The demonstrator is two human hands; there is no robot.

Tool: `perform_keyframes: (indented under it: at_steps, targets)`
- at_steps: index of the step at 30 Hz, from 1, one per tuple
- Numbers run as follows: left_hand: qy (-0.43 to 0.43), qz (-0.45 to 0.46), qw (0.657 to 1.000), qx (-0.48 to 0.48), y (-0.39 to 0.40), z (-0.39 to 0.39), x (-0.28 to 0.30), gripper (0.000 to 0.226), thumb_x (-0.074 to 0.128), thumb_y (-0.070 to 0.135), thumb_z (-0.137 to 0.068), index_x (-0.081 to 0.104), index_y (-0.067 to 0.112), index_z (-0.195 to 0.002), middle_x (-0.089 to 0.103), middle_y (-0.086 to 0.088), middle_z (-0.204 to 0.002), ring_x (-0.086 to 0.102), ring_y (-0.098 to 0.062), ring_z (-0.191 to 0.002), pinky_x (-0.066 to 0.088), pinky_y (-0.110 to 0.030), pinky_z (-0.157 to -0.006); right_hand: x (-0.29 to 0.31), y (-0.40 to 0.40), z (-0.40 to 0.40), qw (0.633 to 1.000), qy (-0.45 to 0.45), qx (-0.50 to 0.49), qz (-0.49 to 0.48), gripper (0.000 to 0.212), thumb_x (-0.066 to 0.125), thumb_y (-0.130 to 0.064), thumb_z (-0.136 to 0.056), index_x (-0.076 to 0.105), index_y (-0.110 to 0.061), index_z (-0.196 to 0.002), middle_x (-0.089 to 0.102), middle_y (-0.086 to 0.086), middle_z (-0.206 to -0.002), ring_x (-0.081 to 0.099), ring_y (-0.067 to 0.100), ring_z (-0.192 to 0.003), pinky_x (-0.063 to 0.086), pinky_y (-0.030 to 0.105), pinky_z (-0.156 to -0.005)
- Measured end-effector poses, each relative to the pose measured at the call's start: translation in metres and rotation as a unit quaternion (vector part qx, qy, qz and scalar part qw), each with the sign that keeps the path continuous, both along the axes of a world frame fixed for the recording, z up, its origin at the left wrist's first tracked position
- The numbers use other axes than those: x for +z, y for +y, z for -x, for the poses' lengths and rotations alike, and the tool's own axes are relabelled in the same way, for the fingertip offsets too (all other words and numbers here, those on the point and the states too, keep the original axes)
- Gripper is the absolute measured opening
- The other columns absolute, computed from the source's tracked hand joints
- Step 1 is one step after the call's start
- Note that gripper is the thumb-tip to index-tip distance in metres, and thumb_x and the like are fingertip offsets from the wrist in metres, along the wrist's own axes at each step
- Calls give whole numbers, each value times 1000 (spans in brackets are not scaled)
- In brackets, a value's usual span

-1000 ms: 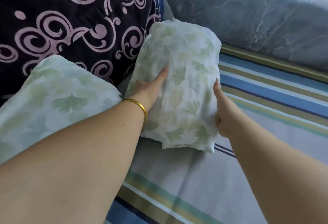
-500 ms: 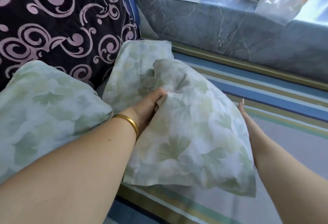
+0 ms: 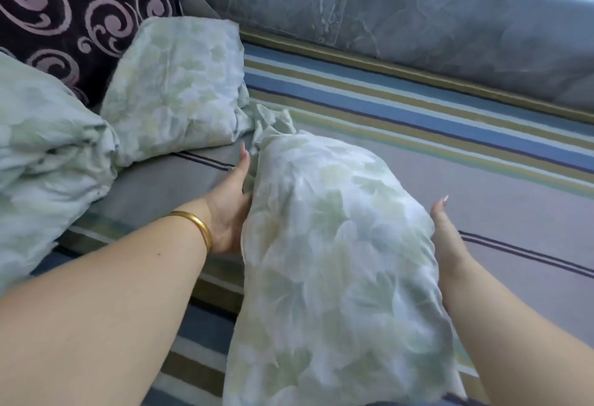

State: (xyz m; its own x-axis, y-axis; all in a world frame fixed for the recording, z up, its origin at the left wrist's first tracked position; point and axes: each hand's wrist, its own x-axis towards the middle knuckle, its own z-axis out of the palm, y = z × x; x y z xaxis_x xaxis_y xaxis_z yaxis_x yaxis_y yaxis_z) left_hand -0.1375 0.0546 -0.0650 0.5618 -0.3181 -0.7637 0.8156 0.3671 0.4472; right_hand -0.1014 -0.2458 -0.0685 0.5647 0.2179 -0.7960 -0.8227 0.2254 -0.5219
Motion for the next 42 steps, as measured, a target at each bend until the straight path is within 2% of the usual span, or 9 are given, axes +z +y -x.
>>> perform_keyframes:
  at_steps: [8,14,18,25,30,33,36,39,42]
  targets:
    - [-126,-94,984,83,-22,-16,-27,75,48,87,-73,73,31,-118,71,-7,-122,70,-28,-108,60,-43,-80,-33,-4,-5,994,-71,-1,87,78,17,-70,-95,71,-14,-102,73,14,-92,70,28,-73,52,35,-62]
    - [-192,-68,974,100,-18,-15,-9,59,59,70,-77,73,29,-117,69,-7,-124,70,-27,-106,57,-44,-85,-25,-3,-6,987,-134,2,-86,84,22,-78,-89,82,-19,-93,78,10,-101,76,28,-88,61,38,-61]
    - [-196,-44,980,8,-15,-5,34,95,41,97,-63,64,33,-130,64,-8,-134,62,-31,-121,51,-51,-98,12,-1,-2,971,-230,3,-61,73,20,-42,-107,77,-22,-68,72,4,-69,68,3,-49,50,16,-39]
    - [-267,-81,960,-8,-25,37,125,53,62,57,-80,72,21,-116,70,-11,-108,69,-28,-92,56,-40,-83,92,-10,27,955,-295,-38,-17,49,26,-28,-110,56,-13,-74,64,1,-54,59,2,-34,41,13,-30]
    - [-295,-118,948,5,-36,71,173,72,66,64,-73,67,16,-127,71,-15,-120,69,-33,-109,56,-43,-91,141,-12,65,948,-268,56,-163,83,35,-84,-82,80,-18,-103,77,11,-102,74,28,-94,60,39,-74]
    - [-310,-133,941,-3,-40,91,189,50,68,52,-80,74,19,-116,71,-12,-122,68,-28,-112,51,-41,-100,165,-14,81,941,-266,111,-180,79,51,-81,-79,68,-20,-126,69,12,-126,63,33,-119,52,48,-93]
    - [-338,-106,935,28,-45,108,202,37,68,41,-84,76,18,-111,72,-13,-119,70,-26,-109,58,-34,-87,194,-2,98,935,-299,94,-166,67,70,-57,-83,57,-20,-137,61,10,-128,59,29,-119,48,48,-102]
    - [-358,-83,929,46,-54,123,215,43,73,37,-80,75,10,-113,72,-16,-117,71,-29,-106,61,-34,-79,219,11,106,903,-402,-12,-151,69,96,-44,-39,75,-11,-95,73,9,-85,72,14,-71,59,23,-66]
    - [-388,-55,916,85,-65,129,232,48,82,31,-75,73,9,-116,71,-19,-118,70,-34,-107,60,-41,-81,232,16,120,895,-404,-72,-175,54,84,-33,-68,58,-21,-114,66,2,-83,67,20,-76,58,37,-79]
